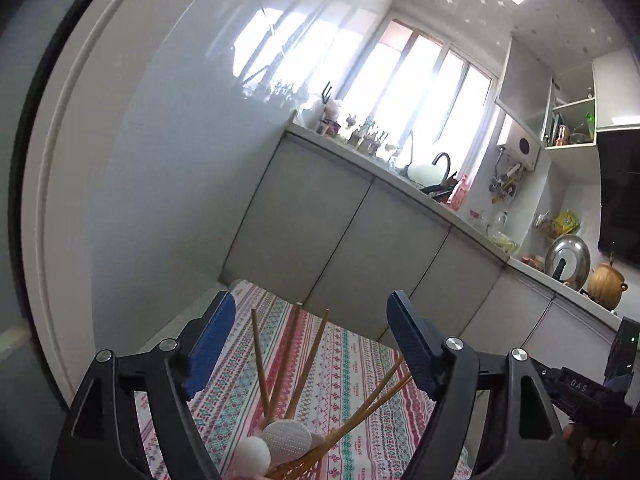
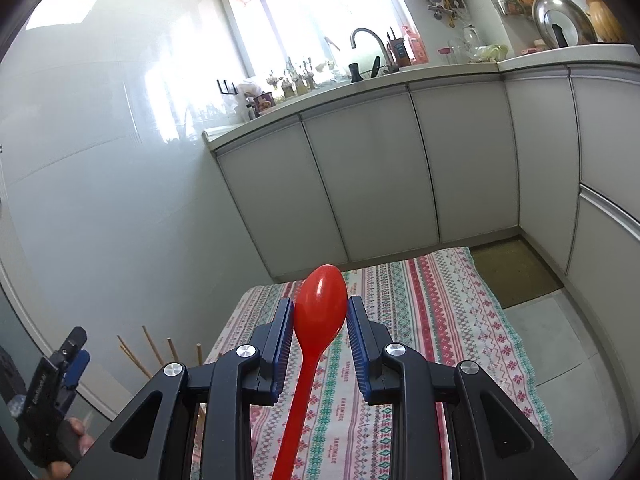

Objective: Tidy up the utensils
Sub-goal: 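Lower both spoons into the pink basket and open both tools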

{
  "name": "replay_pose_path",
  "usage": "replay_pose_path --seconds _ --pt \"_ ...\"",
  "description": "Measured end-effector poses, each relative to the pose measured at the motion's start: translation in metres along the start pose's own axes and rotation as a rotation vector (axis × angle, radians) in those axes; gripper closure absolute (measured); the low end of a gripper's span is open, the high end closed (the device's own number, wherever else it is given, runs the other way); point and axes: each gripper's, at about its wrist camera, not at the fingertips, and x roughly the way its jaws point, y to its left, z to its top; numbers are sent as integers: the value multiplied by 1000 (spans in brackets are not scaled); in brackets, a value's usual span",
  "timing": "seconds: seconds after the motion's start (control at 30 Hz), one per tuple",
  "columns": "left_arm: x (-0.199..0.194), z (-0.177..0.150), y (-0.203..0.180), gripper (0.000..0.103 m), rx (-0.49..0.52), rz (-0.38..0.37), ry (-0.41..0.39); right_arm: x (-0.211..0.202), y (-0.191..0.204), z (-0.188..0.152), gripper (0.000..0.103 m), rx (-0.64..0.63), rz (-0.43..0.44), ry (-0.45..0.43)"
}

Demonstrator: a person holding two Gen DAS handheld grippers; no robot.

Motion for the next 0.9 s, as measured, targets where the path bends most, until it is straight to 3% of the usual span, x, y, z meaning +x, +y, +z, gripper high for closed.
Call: replay_pose_path --seconds 0.2,0.3,0.5,0.7,0.9 --pt "-5 6 16 17 -51 89 196 12 31 -21 76 57 28 -42" --pt "3 3 24 17 -77 137 320 11 44 -31 76 103 26 -125" --pt "14 -2 39 17 -107 189 441 12 78 -47 76 50 39 -286" --pt "19 7 50 17 -106 239 443 26 119 -69 76 -112 -8 -364" --pt "14 16 45 17 -57 278 401 36 146 -79 76 -175 -65 -432"
